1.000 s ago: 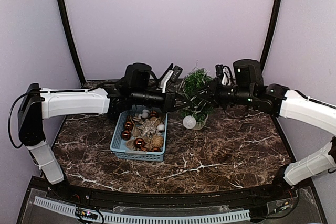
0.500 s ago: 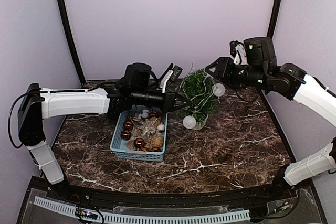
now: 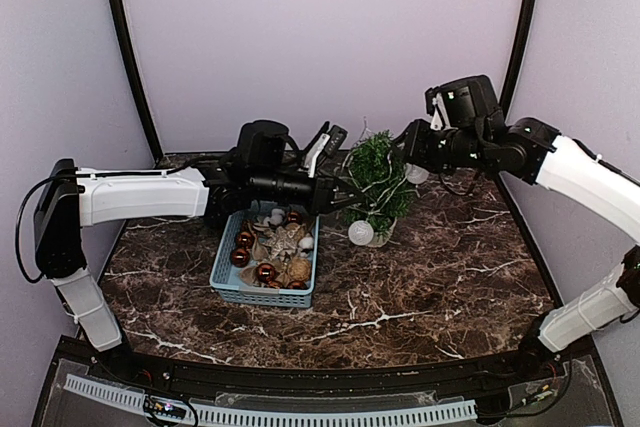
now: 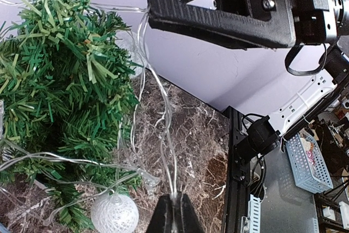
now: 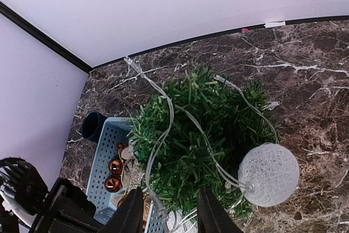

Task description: Decorate the small christmas tree

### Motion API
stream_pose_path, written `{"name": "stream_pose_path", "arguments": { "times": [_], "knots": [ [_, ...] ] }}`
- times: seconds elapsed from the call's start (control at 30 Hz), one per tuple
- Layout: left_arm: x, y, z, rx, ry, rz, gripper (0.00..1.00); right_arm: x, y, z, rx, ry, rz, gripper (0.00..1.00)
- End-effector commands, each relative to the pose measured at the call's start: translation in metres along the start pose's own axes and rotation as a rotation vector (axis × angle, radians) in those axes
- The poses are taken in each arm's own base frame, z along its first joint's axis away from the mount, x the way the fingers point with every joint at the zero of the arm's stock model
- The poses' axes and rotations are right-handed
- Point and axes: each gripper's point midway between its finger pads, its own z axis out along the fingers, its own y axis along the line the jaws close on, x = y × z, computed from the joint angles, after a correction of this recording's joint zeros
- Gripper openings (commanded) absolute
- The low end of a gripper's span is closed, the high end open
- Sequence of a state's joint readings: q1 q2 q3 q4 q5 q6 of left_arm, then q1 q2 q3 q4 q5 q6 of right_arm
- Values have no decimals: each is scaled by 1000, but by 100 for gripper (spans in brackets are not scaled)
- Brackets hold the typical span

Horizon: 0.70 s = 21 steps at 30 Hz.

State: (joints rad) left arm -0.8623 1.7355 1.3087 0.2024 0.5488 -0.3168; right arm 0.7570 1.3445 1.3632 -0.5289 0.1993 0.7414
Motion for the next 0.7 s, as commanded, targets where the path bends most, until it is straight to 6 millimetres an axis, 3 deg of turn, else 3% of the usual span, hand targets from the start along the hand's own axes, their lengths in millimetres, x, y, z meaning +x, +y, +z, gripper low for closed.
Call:
{"name": "stream_pose_path", "arguments": {
  "times": [0.0, 0.1, 0.43, 0.6, 0.67],
  "knots": [
    [-14, -15, -12, 8, -23, 30, 0, -19, 2, 0, -32, -64, 23, 35],
    [-13, -14, -11, 4, -21, 30, 0, -22, 2, 3, -56, -63, 32, 31],
    [-14, -6, -12, -44, -27, 20, 0, -24, 3, 6, -103, -52, 34, 0],
    [-19, -3, -13, -71, -39, 27, 0, -28, -1, 1, -111, -63, 42, 0],
    [-19, -3, -12, -72, -37, 25, 0, -26, 0, 0, -126, -56, 38, 8]
  ]
}}
